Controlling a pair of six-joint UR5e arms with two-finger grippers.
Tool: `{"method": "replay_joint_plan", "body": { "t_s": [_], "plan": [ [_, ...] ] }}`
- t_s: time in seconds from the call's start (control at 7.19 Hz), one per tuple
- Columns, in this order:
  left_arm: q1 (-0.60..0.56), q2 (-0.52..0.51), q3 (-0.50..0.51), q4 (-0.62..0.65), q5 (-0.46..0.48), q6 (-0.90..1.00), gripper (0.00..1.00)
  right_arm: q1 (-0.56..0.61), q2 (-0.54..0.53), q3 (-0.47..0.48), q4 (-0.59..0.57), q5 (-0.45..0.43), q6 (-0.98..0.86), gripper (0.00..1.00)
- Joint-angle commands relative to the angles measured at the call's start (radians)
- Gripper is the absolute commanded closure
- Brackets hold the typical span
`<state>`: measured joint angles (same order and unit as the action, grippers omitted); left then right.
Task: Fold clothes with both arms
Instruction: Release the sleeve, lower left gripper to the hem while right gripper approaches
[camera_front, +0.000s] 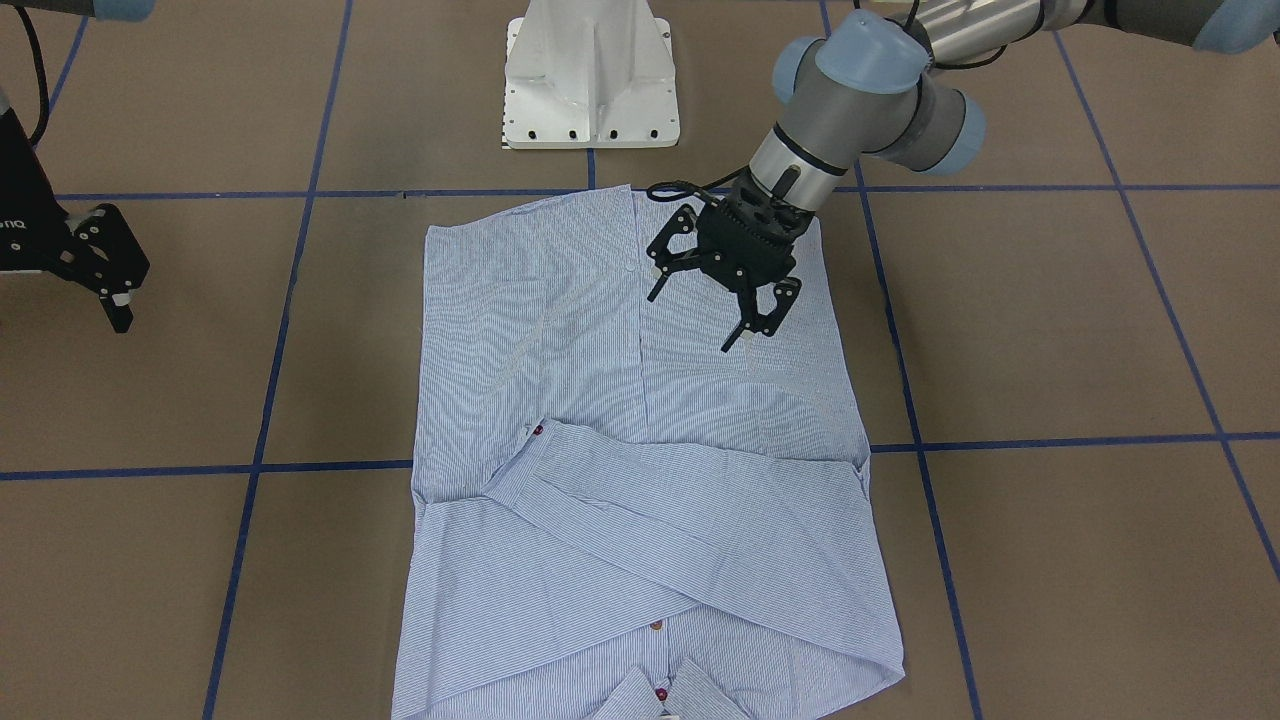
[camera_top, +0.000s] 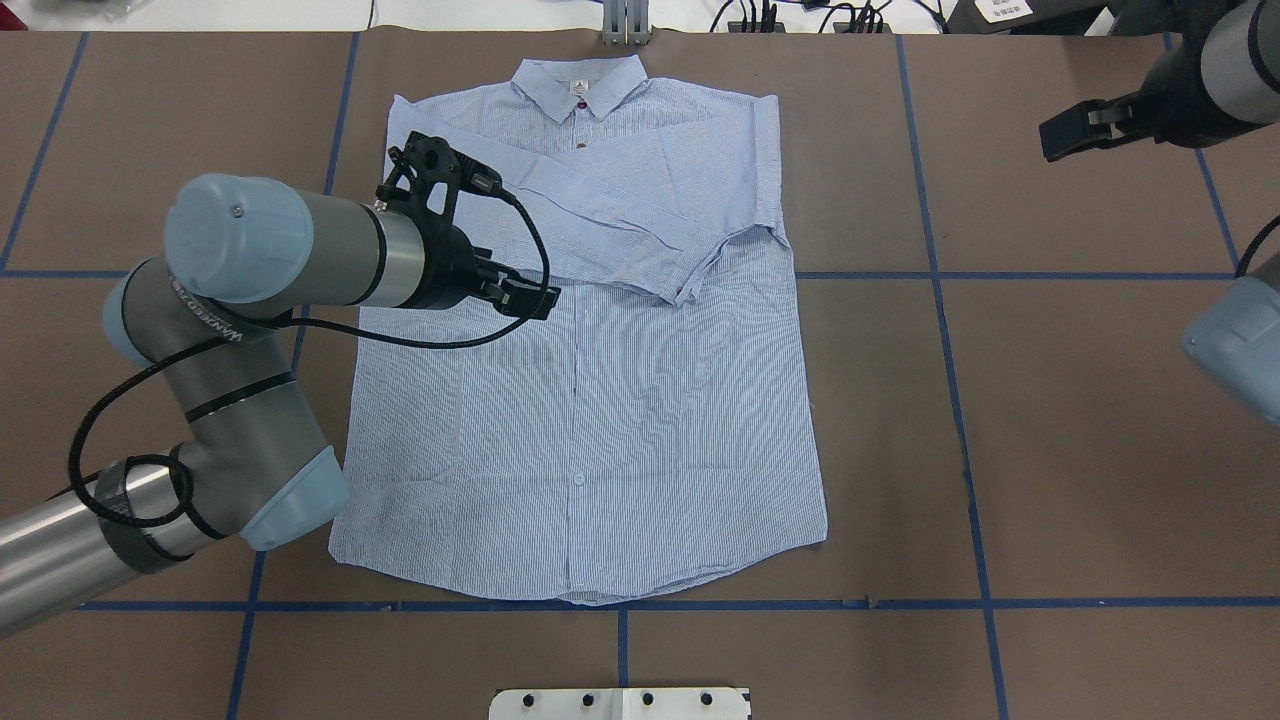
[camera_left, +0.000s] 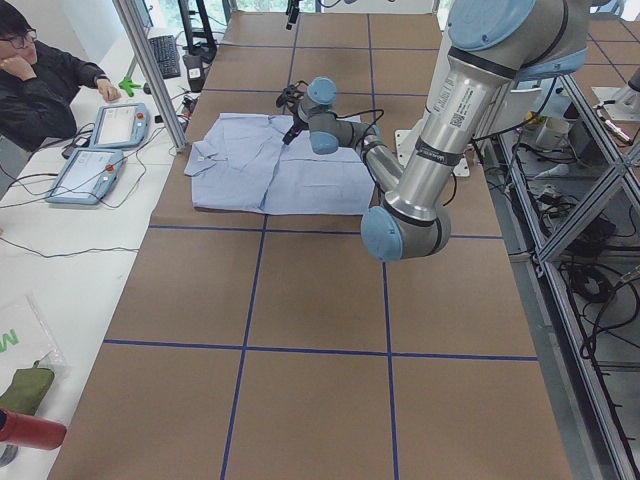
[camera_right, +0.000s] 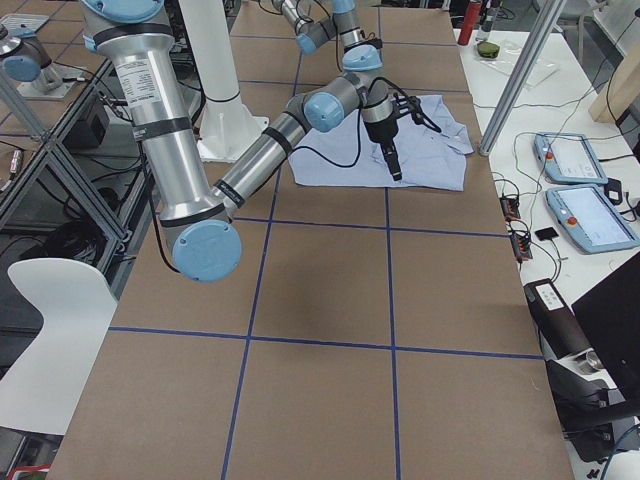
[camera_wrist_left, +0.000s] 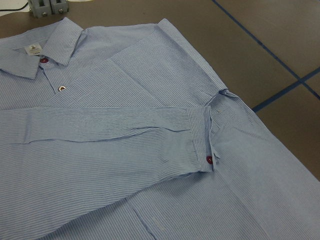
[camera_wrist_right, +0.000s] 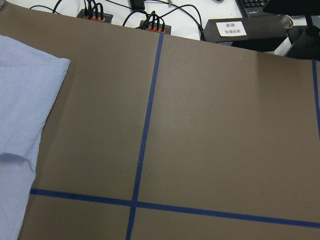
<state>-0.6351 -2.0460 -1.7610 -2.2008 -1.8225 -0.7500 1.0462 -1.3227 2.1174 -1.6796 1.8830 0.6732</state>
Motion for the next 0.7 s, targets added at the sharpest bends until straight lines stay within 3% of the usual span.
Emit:
{"method": "replay_joint_plan", "body": {
  "t_s": [0.0, 0.42, 0.56],
  "plan": [
    [-0.005, 0.111, -0.092, 0.001, -0.018, -0.023, 0.00, -0.031, -0.084, 0.048, 0.021, 0.045, 0.086, 0.00],
    [-0.005, 0.341, -0.291, -0.003, -0.014, -0.156, 0.00, -0.233, -0.179, 0.178, 0.127, 0.006, 0.424, 0.00],
    [0.009, 0.384, -0.308, -0.013, -0.008, -0.260, 0.00, -0.336, -0.187, 0.223, 0.127, -0.077, 0.534, 0.00]
  ]
}}
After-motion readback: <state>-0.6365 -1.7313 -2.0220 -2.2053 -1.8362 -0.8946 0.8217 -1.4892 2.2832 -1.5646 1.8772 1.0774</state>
